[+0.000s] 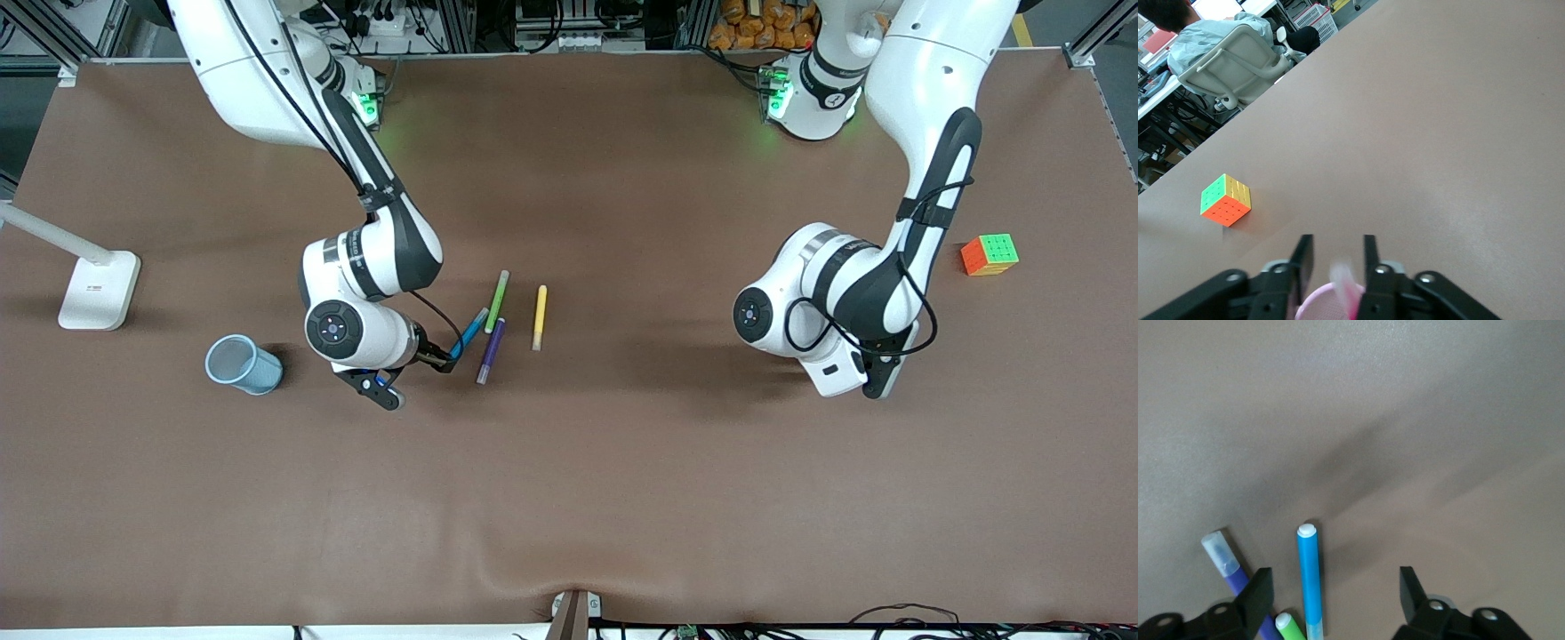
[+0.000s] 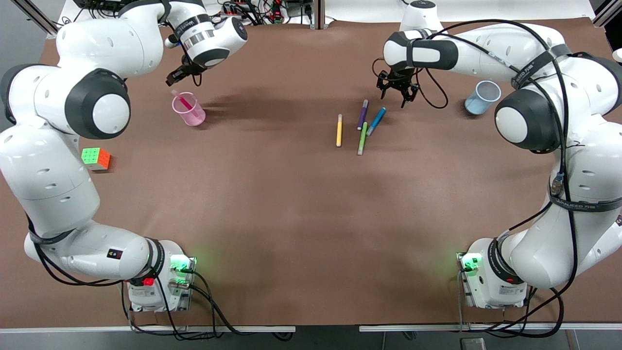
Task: Place pink and blue markers in matching cups
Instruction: 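Drop the pink marker into the pink cup while the right gripper grasps blue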
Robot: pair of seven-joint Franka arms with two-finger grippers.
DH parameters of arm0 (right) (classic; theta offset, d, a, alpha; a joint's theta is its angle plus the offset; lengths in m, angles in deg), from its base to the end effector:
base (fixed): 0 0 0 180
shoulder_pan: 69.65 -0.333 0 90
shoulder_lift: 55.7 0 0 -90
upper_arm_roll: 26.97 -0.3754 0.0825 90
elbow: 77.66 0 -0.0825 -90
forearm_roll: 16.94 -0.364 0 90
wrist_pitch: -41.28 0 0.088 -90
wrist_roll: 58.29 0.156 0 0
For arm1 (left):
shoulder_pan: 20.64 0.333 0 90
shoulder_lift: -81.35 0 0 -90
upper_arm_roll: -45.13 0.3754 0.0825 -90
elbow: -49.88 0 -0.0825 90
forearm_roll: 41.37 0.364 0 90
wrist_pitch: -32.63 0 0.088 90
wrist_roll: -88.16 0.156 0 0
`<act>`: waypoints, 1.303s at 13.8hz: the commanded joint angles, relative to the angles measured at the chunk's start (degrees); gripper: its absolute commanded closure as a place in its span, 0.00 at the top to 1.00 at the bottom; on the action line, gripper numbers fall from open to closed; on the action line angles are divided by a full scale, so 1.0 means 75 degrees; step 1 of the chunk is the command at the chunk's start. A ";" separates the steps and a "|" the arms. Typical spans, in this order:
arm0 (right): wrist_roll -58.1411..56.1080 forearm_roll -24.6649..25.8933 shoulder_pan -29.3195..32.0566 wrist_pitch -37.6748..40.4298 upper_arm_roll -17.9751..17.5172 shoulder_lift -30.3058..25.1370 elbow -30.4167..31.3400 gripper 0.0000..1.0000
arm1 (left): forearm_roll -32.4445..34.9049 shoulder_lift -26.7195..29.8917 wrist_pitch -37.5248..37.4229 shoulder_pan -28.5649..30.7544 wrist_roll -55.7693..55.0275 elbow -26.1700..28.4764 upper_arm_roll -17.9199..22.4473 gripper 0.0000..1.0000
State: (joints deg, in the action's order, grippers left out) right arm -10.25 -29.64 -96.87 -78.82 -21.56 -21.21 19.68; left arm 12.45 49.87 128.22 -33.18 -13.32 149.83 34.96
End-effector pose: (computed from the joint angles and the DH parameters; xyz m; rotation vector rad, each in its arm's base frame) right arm 0.6054 0.2706 0.2459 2.9800 -0.8850 -0.3665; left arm 0.6139 -0.1151 0.2917 -1.9805 -1.0390 -0.5135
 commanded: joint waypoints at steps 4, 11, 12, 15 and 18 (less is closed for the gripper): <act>0.0333 -0.0006 -0.0121 -0.0968 -0.0006 0.0535 -0.0064 0.83 | 0.0054 0.0423 -0.0605 -0.0073 0.0999 0.0092 -0.0120 0.66; 0.0356 -0.0017 -0.0260 -0.1096 -0.0006 0.0769 -0.0041 0.57 | -0.2064 0.1255 -0.0571 0.0324 0.3426 -0.0634 -0.0132 0.81; 0.0368 -0.0017 -0.0273 -0.1120 -0.0006 0.0769 -0.0041 0.54 | -0.2485 0.1395 -0.0571 0.0499 0.3812 -0.0786 -0.0132 0.84; 0.0368 -0.0052 -0.0284 -0.1225 -0.0018 0.0839 -0.0041 0.46 | -0.3565 0.1713 -0.0536 0.0583 0.4821 -0.1033 -0.0062 0.86; 0.0368 -0.0064 -0.0284 -0.1202 -0.0018 0.0839 -0.0052 0.10 | -0.4362 0.1912 -0.0501 0.0923 0.5443 -0.1197 -0.0132 1.00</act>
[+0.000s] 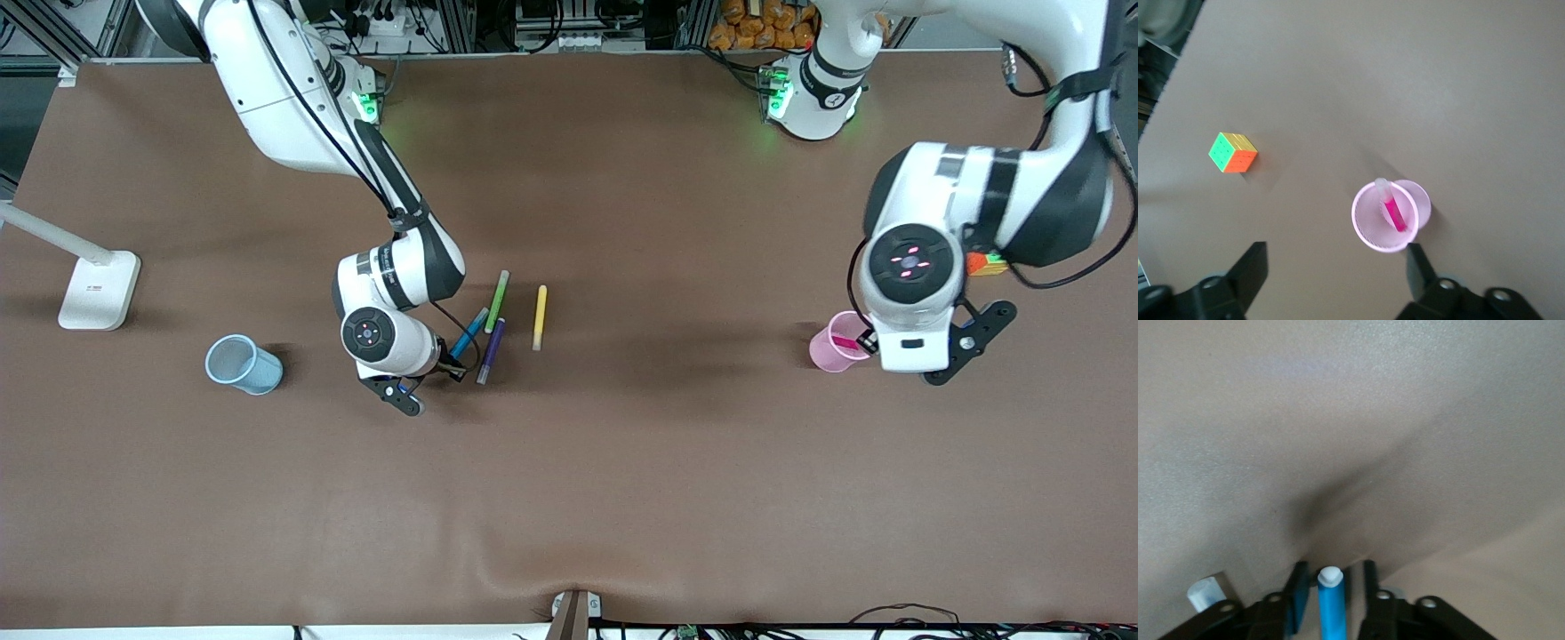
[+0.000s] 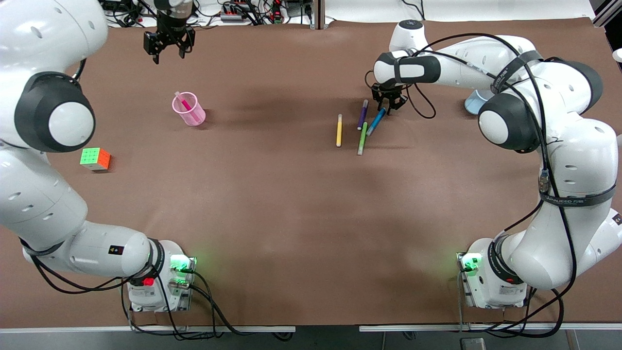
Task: Place pink and blue markers in matching cups
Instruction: 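Drop the pink marker into the pink cup while the right gripper grasps blue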
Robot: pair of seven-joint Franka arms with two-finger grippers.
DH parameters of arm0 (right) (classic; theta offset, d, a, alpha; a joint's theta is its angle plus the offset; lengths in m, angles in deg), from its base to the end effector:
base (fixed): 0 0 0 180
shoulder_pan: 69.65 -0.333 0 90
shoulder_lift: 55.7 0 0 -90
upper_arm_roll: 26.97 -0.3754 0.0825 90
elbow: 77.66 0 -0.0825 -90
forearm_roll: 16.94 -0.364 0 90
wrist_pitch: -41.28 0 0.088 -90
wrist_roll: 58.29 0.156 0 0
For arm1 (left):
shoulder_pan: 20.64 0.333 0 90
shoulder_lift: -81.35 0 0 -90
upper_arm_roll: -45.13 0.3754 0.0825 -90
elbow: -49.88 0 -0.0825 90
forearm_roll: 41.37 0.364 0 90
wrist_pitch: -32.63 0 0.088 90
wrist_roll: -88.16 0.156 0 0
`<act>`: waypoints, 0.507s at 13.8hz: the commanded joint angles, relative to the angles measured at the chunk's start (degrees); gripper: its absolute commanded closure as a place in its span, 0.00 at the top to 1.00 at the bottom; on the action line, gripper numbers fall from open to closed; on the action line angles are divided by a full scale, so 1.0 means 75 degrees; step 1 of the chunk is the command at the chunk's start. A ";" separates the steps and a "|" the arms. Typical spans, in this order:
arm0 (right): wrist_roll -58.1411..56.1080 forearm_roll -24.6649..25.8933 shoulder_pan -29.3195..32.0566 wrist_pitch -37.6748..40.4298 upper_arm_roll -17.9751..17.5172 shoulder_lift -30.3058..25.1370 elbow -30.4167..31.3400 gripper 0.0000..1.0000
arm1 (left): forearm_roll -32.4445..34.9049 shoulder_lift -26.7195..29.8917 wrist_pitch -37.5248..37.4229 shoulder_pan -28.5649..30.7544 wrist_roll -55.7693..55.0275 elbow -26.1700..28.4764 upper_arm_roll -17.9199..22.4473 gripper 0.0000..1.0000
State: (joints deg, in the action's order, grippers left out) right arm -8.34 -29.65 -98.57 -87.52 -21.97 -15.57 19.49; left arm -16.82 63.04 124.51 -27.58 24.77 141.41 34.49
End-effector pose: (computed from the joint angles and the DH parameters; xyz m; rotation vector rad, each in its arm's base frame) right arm 0.6113 0.2935 0.1899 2.9929 -0.9087 -0.2769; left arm 0.6004 -0.1102 0.4542 -2.4985 -0.9383 -0.0085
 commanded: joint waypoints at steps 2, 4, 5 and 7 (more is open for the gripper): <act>0.0090 -0.0064 -0.0035 0.0052 0.0036 0.0063 -0.0063 0.00 | -0.0752 0.0378 -0.0006 0.0199 0.0717 -0.0144 -0.0058 1.00; -0.0016 -0.0064 0.0093 0.0157 0.0036 0.0005 -0.0075 0.00 | -0.1232 0.0717 -0.0006 0.0490 0.1430 -0.0168 -0.0046 1.00; -0.0039 -0.0064 0.0187 0.0355 0.0036 -0.0076 -0.0110 0.00 | -0.1443 0.0881 -0.0017 0.0642 0.1840 -0.0157 -0.0058 1.00; -0.0423 0.0006 0.0374 0.1126 0.0083 -0.0264 -0.0507 0.00 | -0.1877 0.1198 -0.0029 0.0912 0.2741 -0.0133 -0.0058 1.00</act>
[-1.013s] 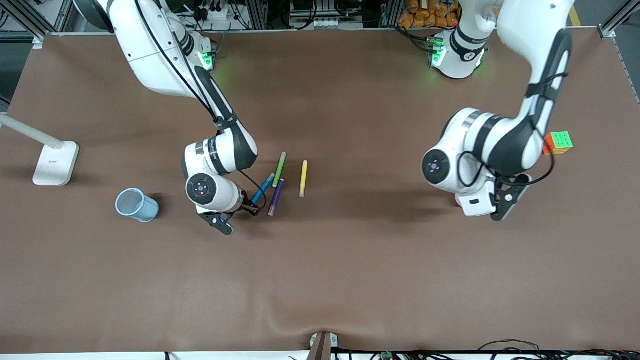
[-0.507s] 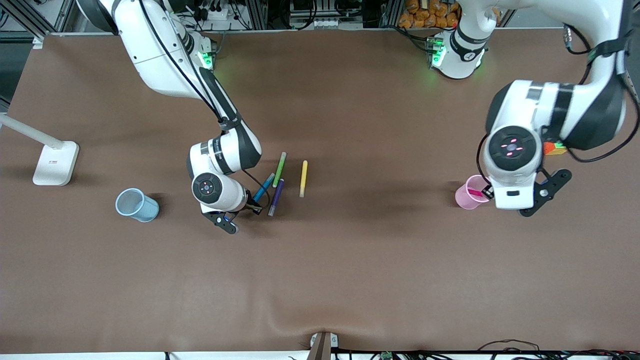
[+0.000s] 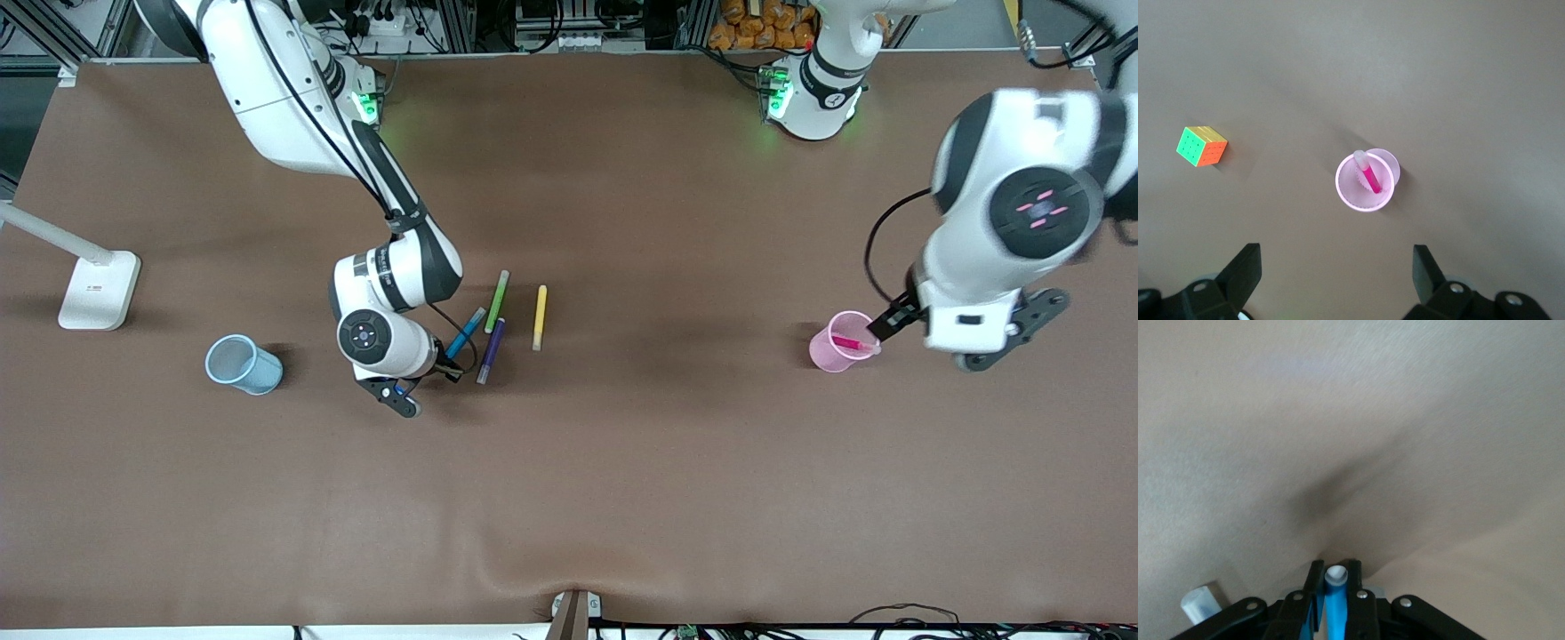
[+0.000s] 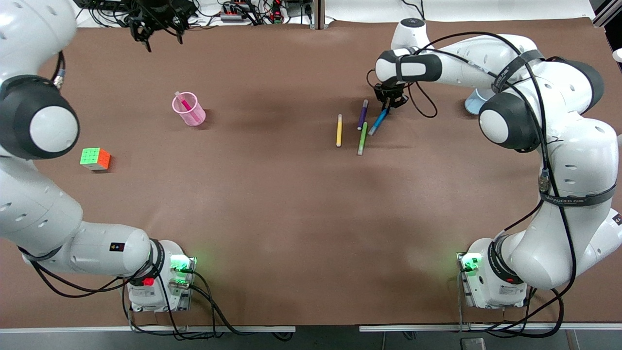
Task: Place pink and blue markers in matching cups
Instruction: 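Carry the blue marker to the blue cup while the left gripper withdraws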
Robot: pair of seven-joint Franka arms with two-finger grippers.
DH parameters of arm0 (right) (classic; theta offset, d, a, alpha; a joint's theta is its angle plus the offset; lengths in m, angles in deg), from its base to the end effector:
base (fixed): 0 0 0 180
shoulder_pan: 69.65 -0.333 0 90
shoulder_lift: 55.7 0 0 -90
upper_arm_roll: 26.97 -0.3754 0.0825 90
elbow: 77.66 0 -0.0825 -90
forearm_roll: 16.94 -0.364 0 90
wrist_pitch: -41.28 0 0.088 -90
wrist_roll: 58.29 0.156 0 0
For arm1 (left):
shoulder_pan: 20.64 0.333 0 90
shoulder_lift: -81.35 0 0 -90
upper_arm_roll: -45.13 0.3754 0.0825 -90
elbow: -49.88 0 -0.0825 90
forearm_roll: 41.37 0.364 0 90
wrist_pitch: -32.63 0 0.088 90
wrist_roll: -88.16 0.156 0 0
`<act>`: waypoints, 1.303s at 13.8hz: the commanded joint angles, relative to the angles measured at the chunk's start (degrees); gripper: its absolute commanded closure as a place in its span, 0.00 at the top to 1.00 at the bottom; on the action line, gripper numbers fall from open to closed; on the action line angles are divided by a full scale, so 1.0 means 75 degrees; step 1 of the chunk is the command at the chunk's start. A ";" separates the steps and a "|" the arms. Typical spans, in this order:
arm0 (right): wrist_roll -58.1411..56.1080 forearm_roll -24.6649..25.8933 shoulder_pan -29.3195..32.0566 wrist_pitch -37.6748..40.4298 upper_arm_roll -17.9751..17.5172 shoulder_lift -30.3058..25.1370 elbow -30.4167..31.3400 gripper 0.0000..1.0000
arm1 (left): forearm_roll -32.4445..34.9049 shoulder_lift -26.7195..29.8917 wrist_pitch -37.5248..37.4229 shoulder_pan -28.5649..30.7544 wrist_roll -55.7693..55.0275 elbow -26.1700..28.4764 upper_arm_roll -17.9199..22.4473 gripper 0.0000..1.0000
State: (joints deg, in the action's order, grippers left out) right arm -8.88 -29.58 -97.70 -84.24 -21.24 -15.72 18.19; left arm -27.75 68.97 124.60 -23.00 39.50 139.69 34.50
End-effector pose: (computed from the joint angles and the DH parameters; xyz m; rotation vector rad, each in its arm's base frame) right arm 0.6175 0.2791 0.1970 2.9687 -0.9172 -0.3114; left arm 0.5884 -0.0885 0.5214 -2.7568 -0.8441 0.0702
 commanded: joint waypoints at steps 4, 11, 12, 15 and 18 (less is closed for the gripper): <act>-0.1653 0.0022 0.1090 0.2192 0.0185 -0.0806 -0.1014 0.00 | -0.0948 0.0877 -0.0123 0.0538 0.2010 0.0155 -0.0060 1.00; -0.2145 0.1988 0.1630 0.1971 0.0454 -0.1381 -0.1273 0.00 | -0.1289 0.1544 -0.0369 0.0562 0.3920 0.0307 0.0080 1.00; -0.2403 0.2164 0.1828 0.1959 0.0454 -0.1405 -0.1273 0.00 | -0.1289 0.1673 -0.0381 0.0411 0.4119 0.0365 0.0313 1.00; -0.3329 0.2763 0.2414 0.1819 0.0443 -0.1545 -0.1273 0.00 | -0.1557 0.2072 -0.0475 0.0023 0.4869 0.0495 0.0947 1.00; -0.3577 0.3335 0.2626 0.1527 0.0443 -0.1627 -0.1261 0.00 | -0.1687 0.2412 -0.0522 -0.0446 0.5421 0.0787 0.1755 1.00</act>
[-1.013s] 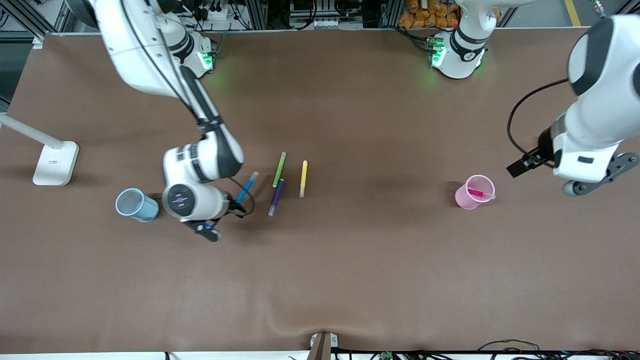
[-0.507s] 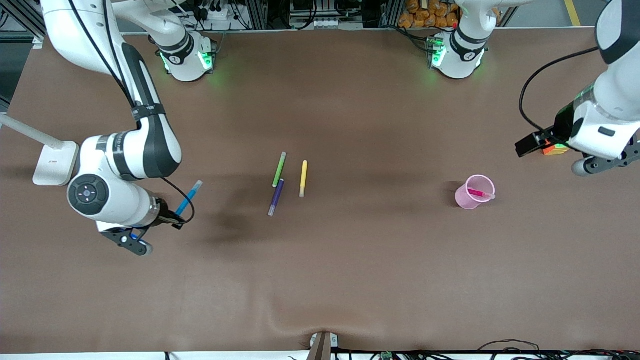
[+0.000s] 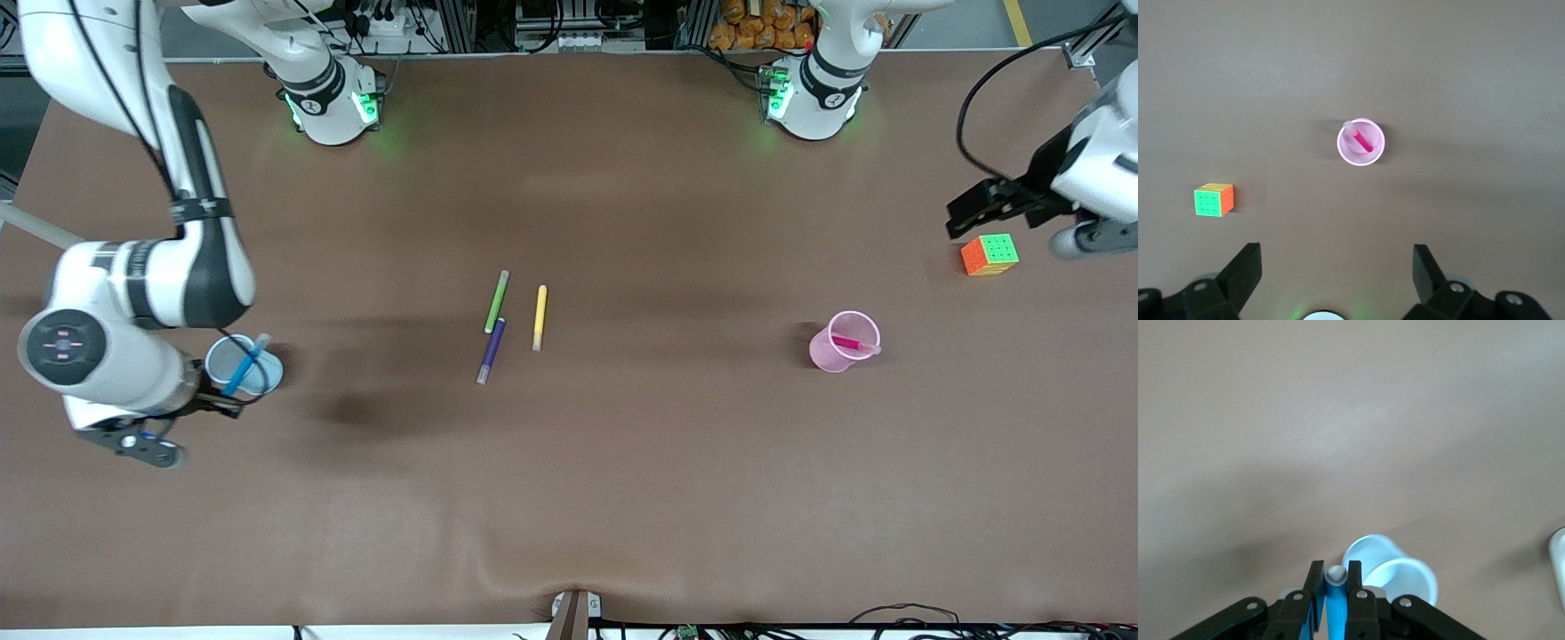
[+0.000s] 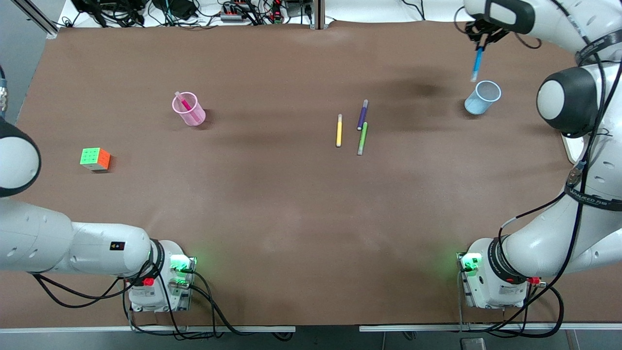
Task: Place pink and blue markers in matching cups
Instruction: 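Carry the blue marker to the blue cup while the left gripper withdraws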
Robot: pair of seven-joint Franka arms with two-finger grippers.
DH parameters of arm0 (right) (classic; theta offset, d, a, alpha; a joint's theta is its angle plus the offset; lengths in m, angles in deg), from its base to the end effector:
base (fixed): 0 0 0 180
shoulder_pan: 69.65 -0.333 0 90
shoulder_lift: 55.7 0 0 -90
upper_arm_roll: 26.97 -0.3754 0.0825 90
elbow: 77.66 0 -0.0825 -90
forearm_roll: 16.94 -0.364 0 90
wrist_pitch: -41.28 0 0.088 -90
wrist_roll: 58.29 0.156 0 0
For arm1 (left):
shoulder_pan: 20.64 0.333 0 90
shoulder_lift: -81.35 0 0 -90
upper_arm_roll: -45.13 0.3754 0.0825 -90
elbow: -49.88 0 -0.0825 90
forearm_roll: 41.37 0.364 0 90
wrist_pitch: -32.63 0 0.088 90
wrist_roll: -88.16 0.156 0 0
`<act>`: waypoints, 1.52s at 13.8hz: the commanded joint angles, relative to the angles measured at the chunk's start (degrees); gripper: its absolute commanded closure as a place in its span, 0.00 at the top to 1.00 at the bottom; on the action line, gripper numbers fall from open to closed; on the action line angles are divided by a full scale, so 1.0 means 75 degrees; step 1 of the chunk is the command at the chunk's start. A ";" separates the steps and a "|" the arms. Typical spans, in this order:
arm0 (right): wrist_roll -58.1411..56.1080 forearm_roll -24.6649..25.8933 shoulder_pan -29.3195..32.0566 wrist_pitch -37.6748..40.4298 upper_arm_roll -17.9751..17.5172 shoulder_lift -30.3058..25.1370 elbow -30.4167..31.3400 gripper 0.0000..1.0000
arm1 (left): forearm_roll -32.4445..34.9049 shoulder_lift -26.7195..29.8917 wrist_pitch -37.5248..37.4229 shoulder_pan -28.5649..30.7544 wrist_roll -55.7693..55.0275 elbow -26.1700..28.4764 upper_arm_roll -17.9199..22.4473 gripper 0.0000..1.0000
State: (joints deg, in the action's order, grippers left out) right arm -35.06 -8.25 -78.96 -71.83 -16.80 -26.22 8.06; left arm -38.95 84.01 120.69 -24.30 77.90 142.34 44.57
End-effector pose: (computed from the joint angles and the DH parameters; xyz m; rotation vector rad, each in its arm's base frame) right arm 0.7036 -0.0065 0.3869 2.8728 -0.4891 0.0213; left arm 0.5110 -0.0311 0.6371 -3.0908 -0.1643 0.0383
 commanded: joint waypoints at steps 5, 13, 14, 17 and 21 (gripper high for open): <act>-0.0145 0.0763 0.0233 -0.0551 -0.0137 -0.0286 0.0394 0.00 | -0.0324 0.0654 -0.0058 -0.0296 0.0478 0.0493 0.0543 1.00; -0.0133 0.1184 0.0456 -0.2846 -0.0067 -0.0614 0.2140 0.00 | -0.0300 0.0572 -0.0059 -0.0343 0.0478 0.0493 0.0485 1.00; -0.0133 0.1277 0.0456 -0.3022 -0.0032 -0.0614 0.2257 0.00 | -0.0312 0.0572 -0.0047 -0.0331 0.0478 0.0481 0.0485 1.00; -0.0099 0.1360 0.0491 -0.3339 -0.0020 -0.0673 0.2597 0.00 | -0.0300 0.0619 -0.0059 -0.0355 0.0466 0.0504 0.0473 1.00; -0.0040 0.1360 0.0503 -0.3563 -0.0020 -0.0813 0.2961 0.00 | -0.0265 0.0654 -0.0058 -0.0343 0.0466 0.0493 0.0414 1.00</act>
State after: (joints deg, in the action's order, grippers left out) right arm -35.94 0.30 -76.06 -97.79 -16.27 -29.20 26.82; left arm -40.67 87.67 120.48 -26.82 80.83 145.49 47.74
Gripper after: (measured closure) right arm 0.828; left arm 0.000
